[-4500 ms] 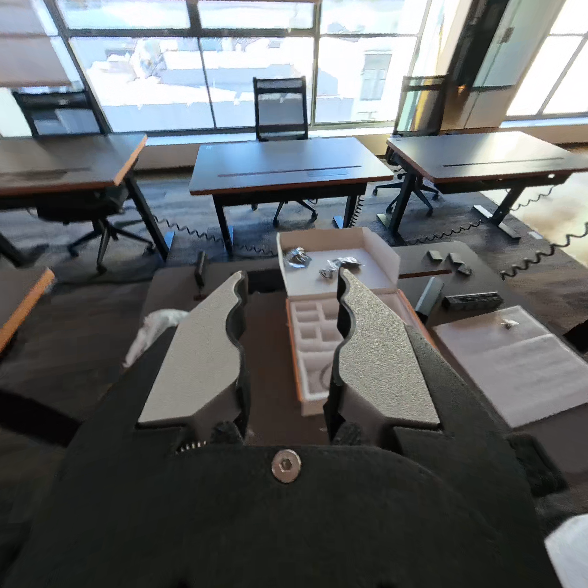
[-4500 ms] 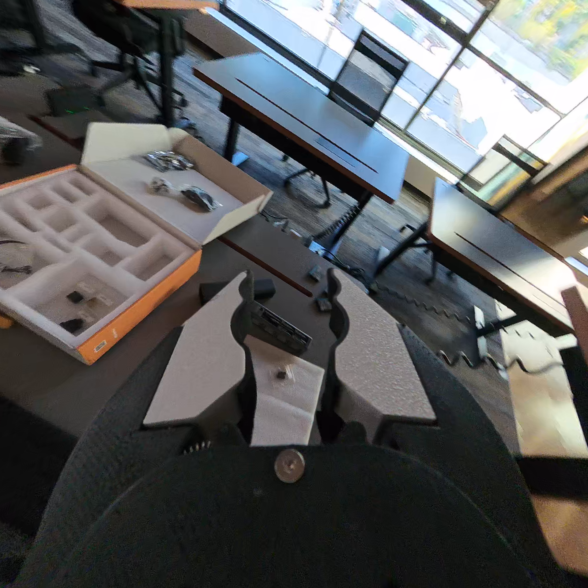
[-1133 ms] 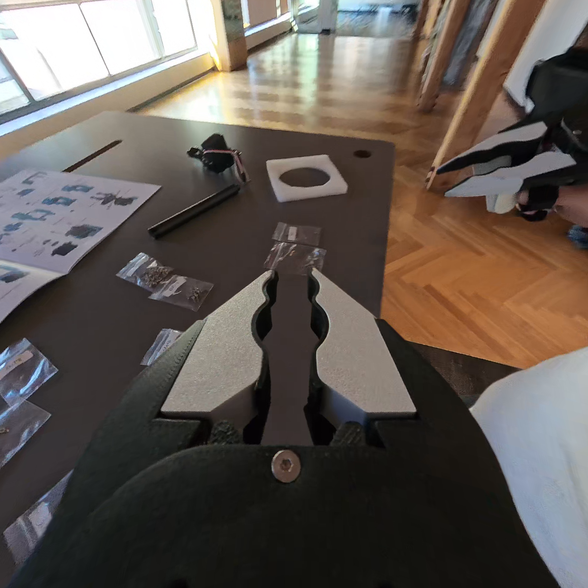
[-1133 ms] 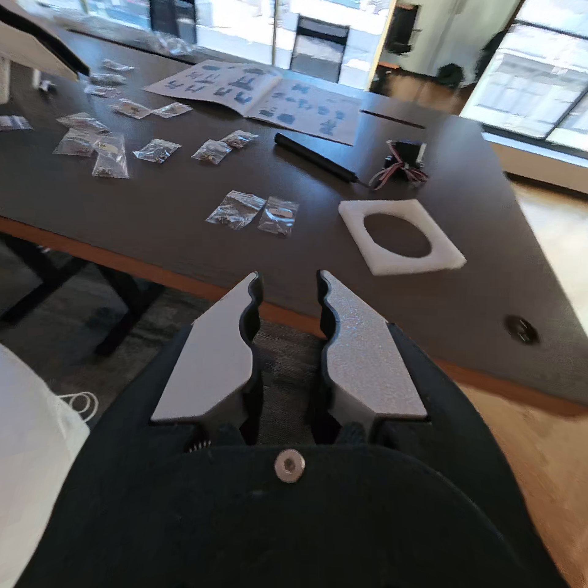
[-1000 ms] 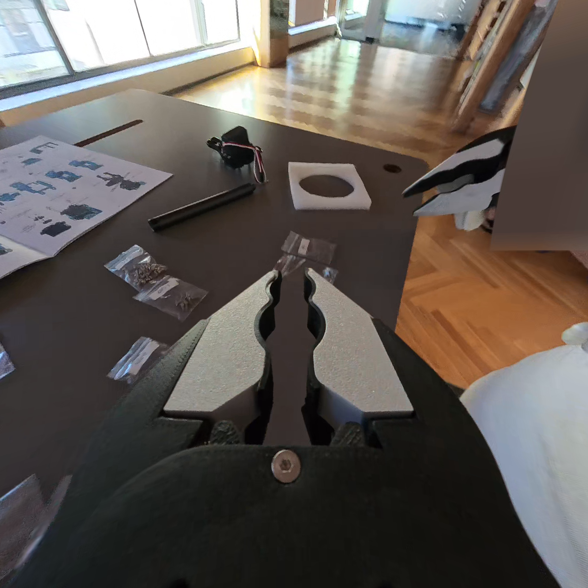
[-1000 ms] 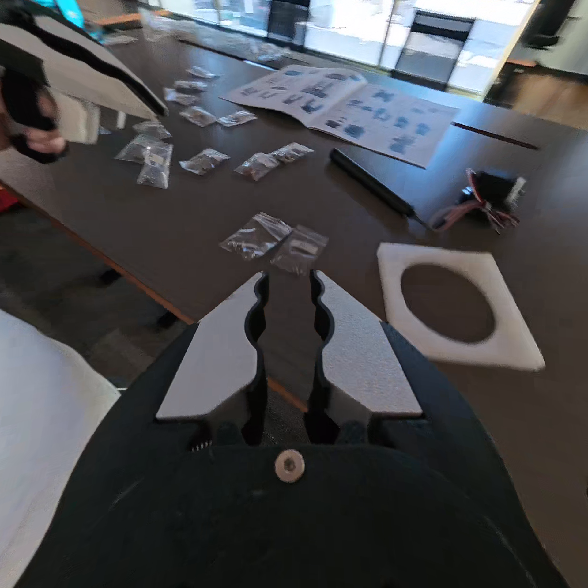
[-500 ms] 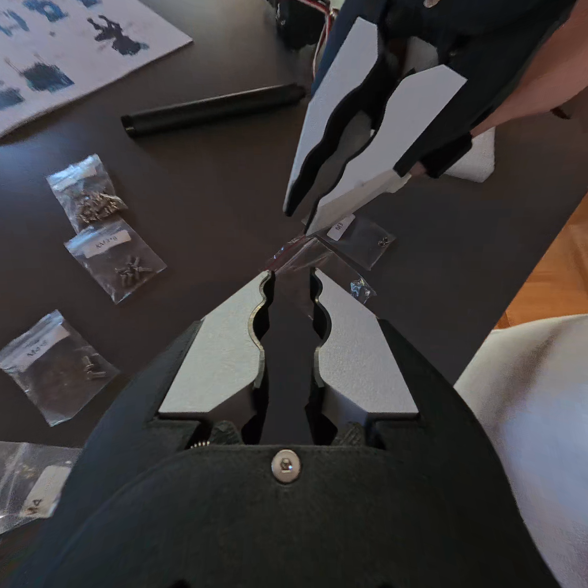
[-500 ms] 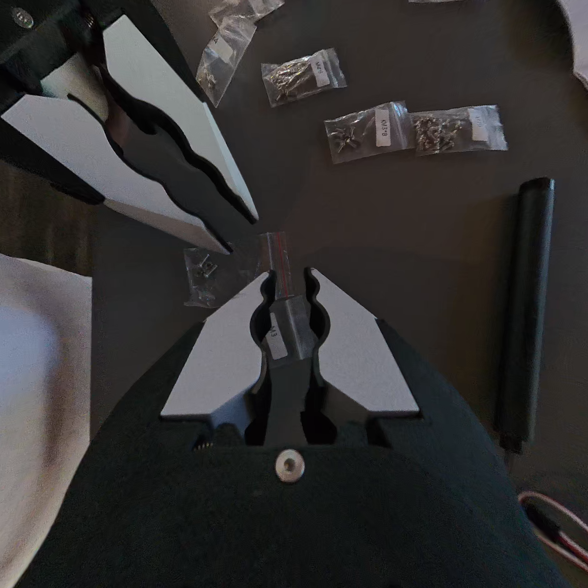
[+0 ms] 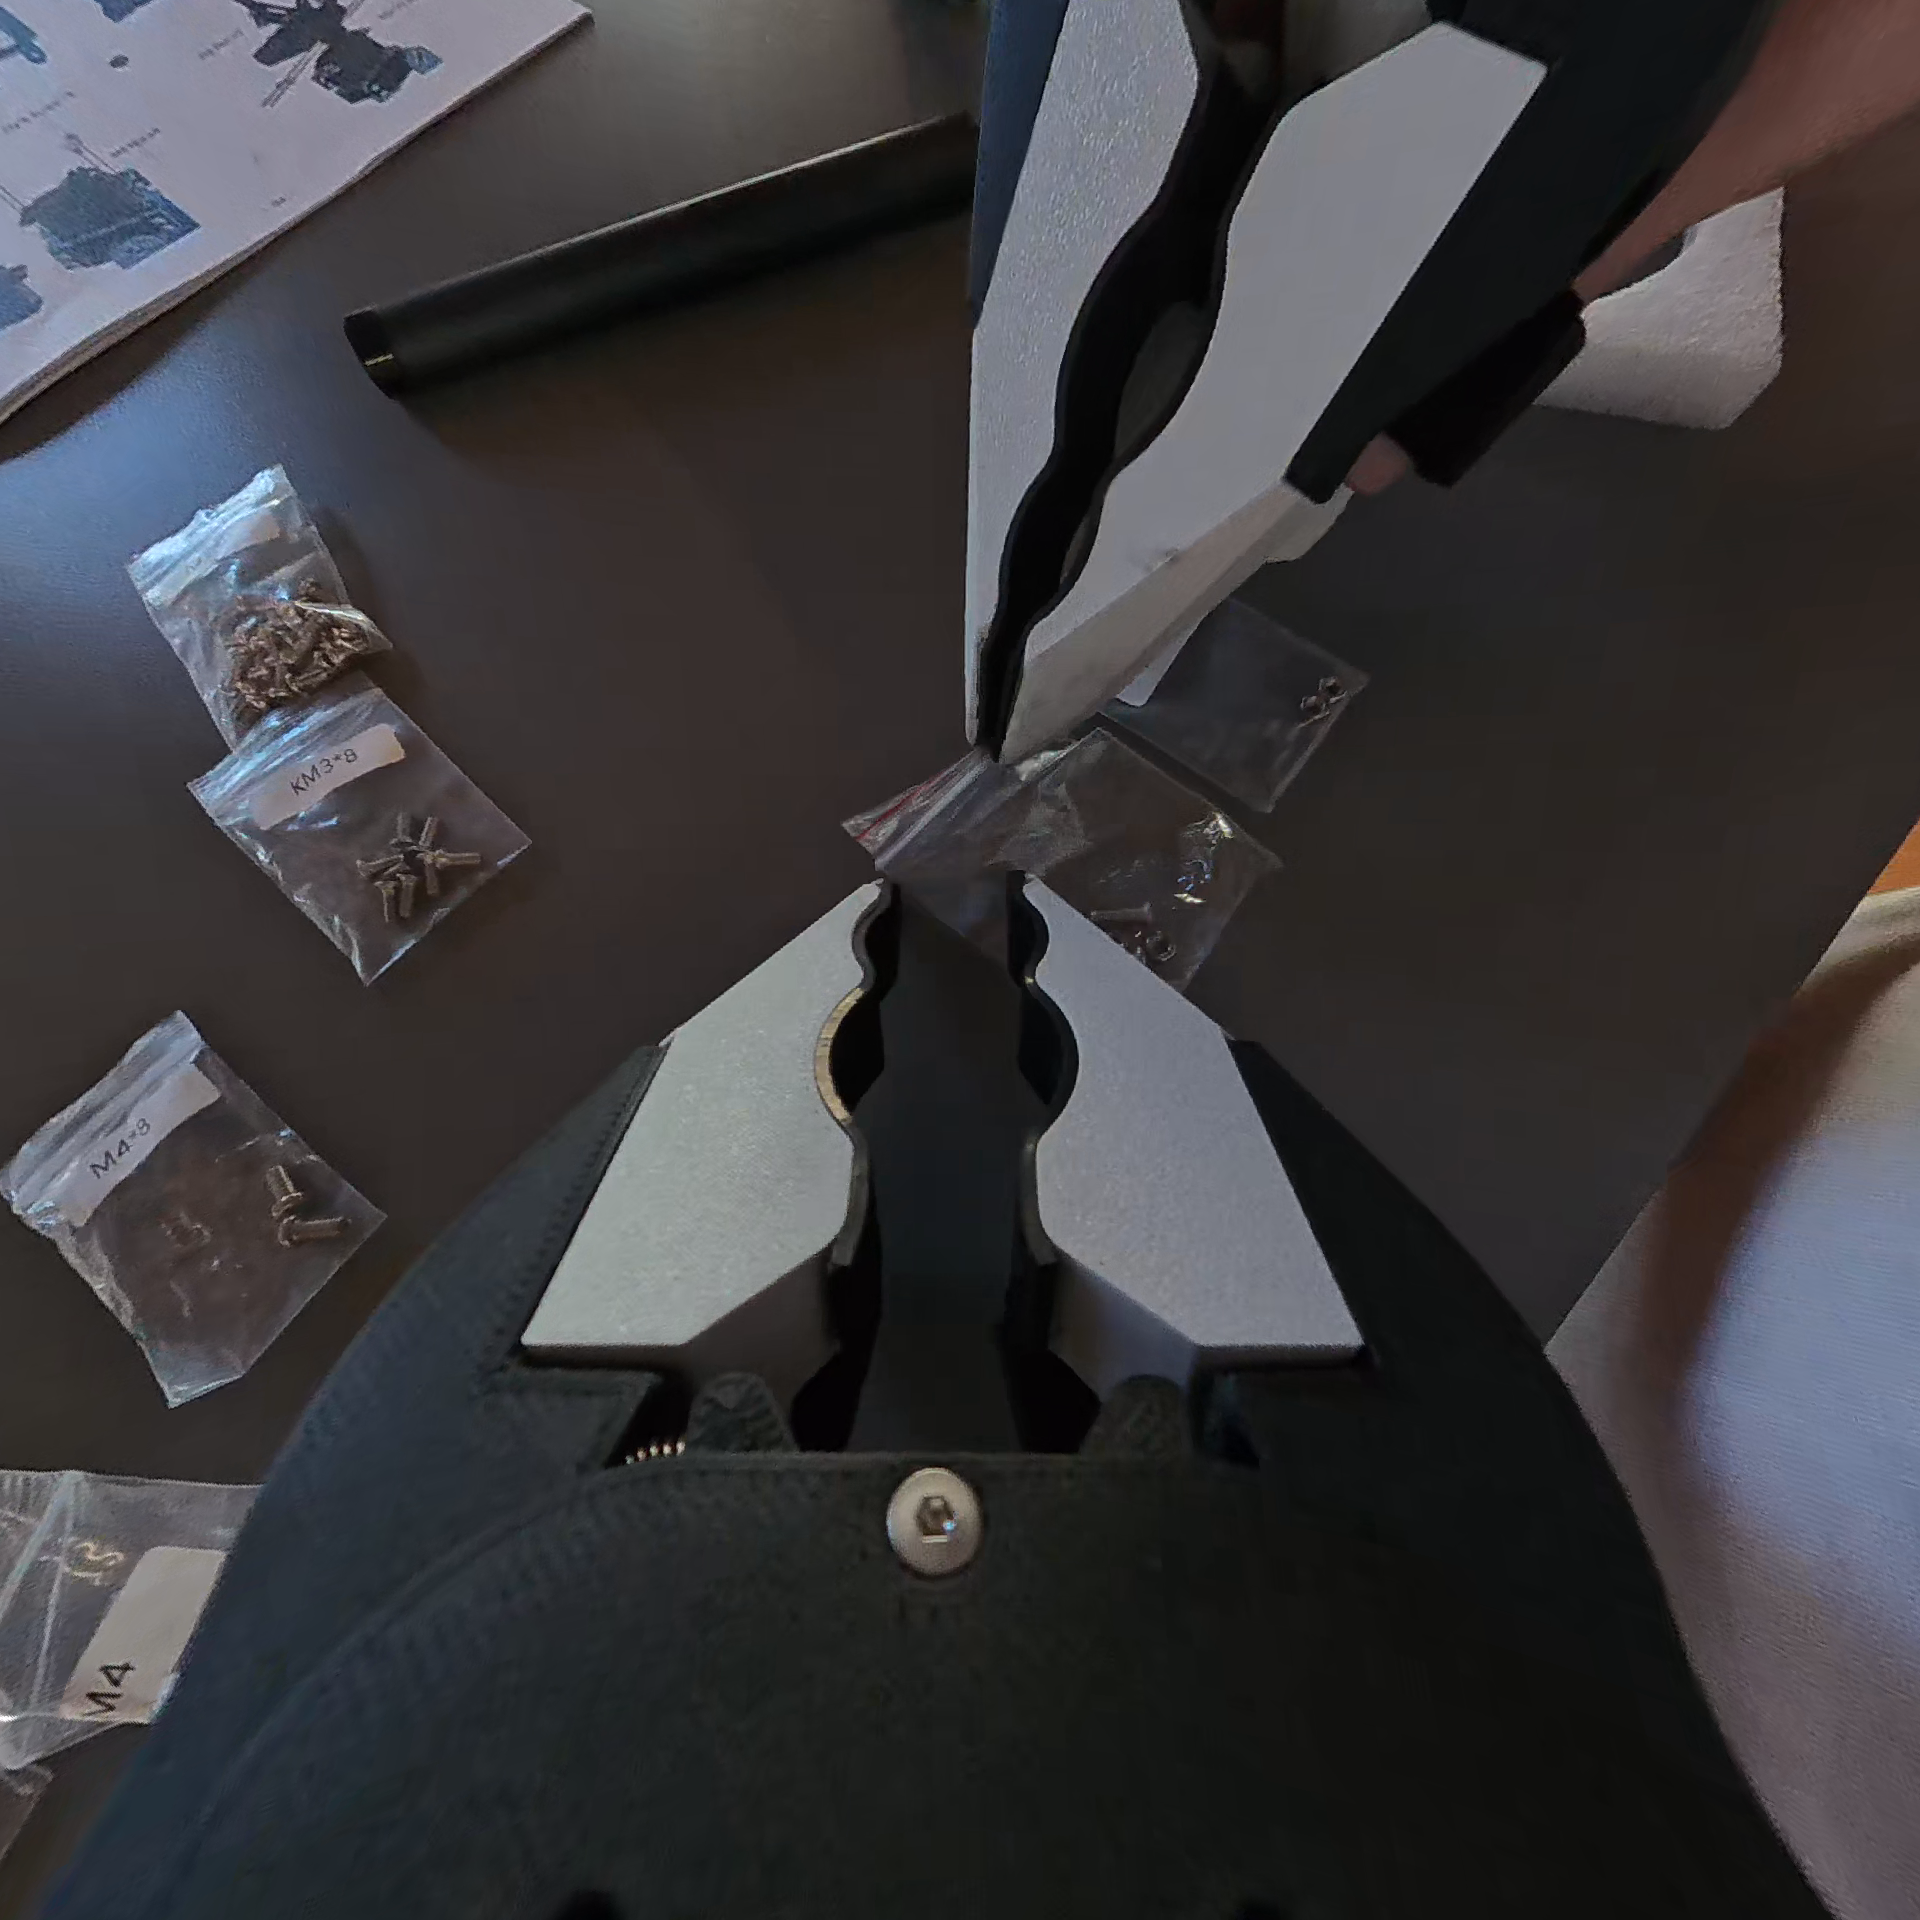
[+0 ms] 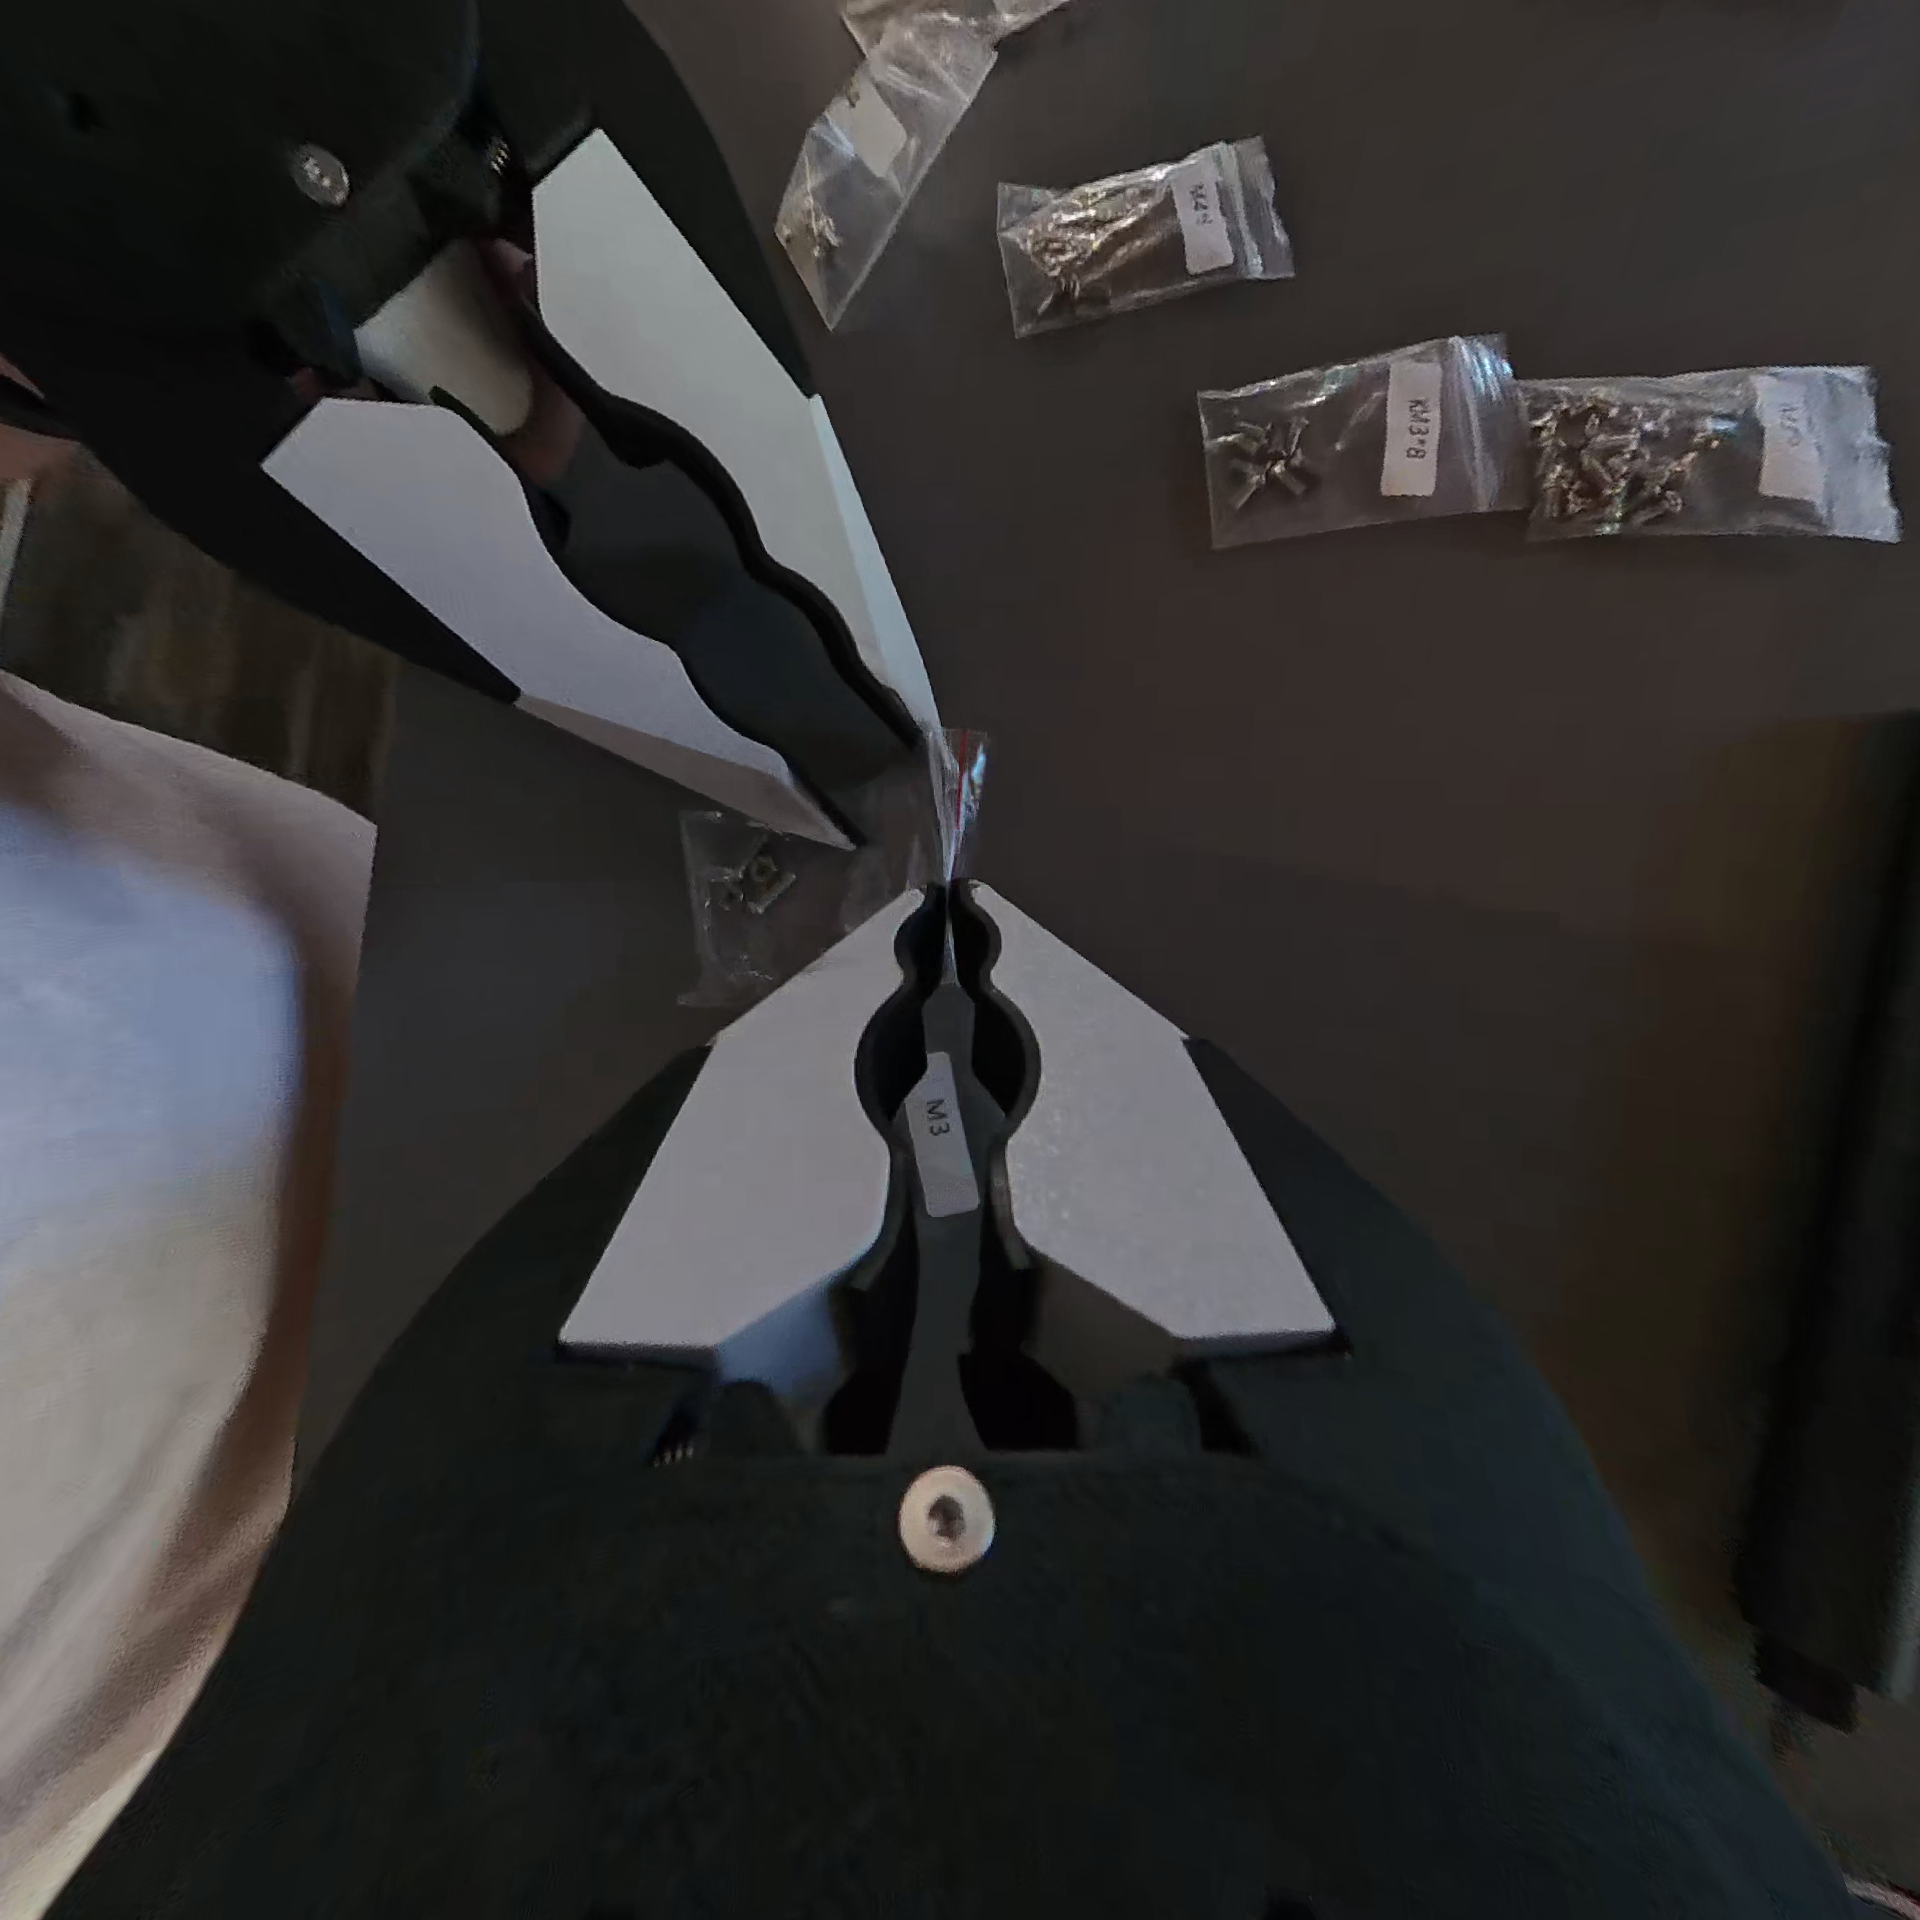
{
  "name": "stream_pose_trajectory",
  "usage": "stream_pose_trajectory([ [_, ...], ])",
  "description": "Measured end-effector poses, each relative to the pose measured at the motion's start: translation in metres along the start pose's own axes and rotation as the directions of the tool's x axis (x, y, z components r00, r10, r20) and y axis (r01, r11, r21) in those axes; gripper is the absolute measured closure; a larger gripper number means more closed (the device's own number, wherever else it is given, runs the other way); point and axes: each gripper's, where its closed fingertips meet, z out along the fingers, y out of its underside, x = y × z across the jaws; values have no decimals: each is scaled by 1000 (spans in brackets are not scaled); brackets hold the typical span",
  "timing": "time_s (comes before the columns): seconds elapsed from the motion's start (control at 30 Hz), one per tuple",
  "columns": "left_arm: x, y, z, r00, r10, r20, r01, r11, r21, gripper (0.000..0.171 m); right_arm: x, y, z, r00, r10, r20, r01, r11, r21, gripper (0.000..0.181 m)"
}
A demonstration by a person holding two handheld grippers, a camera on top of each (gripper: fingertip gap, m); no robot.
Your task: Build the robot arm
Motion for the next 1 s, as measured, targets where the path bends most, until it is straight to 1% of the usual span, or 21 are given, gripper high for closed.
stream_pose_trajectory([
  [0.1, -1, 0, 0, 1000, -2, 7, 2, 1000, -2, 154, 0, -4, -2, 1000, 1, -2, -1, 999, 34, 181],
  [0.2, -3, 1, -2, 1000, -26, 6, 26, 1000, -6, 158, 5, -12, -10, 999, 34, -28, -31, 994, 101, 181],
  [0.27, -2, 2, -4, 994, -102, -41, 102, 995, 4, 158, 6, -16, -17, 998, 62, -24, -58, 987, 148, 181],
  [0.37, -1, -1, -11, 964, -228, -138, 234, 972, 33, 158, 8, -20, -31, 996, 82, -43, -71, 975, 213, 181],
  [0.5, 1, -11, -19, 921, -289, -262, 315, 947, 65, 147, 3, -25, -49, 995, 66, -68, -45, 958, 282, 181],
  [0.57, -1, -15, -18, 919, -279, -279, 310, 948, 75, 143, 0, -26, -57, 995, 62, -73, -38, 954, 299, 181],
  [0.67, -1, -28, -16, 926, -216, -308, 265, 956, 126, 138, -5, -28, -71, 995, 62, -76, -35, 947, 319, 181],
  [0.77, 13, -49, -14, 891, -165, -424, 258, 950, 173, 138, -11, -30, -87, 996, 74, -59, -48, 934, 355, 181],
  [0.83, 24, -58, -9, 872, -121, -475, 232, 955, 183, 137, -15, -31, -100, 995, 85, -51, -59, 922, 382, 181],
  [0.9, 33, -68, -6, 846, -97, -524, 229, 954, 195, 144, -15, -29, -113, 993, 104, -54, -73, 909, 410, 181],
  [0.97, 45, -82, -9, 787, -99, -609, 281, 936, 212, 169, -9, -20, -126, 986, 143, -79, -96, 898, 429, 181],
  [1.0, 49, -88, -11, 758, -105, -644, 311, 926, 216, 169, -5, -14, -132, 981, 172, -94, -115, 893, 434, 181],
])
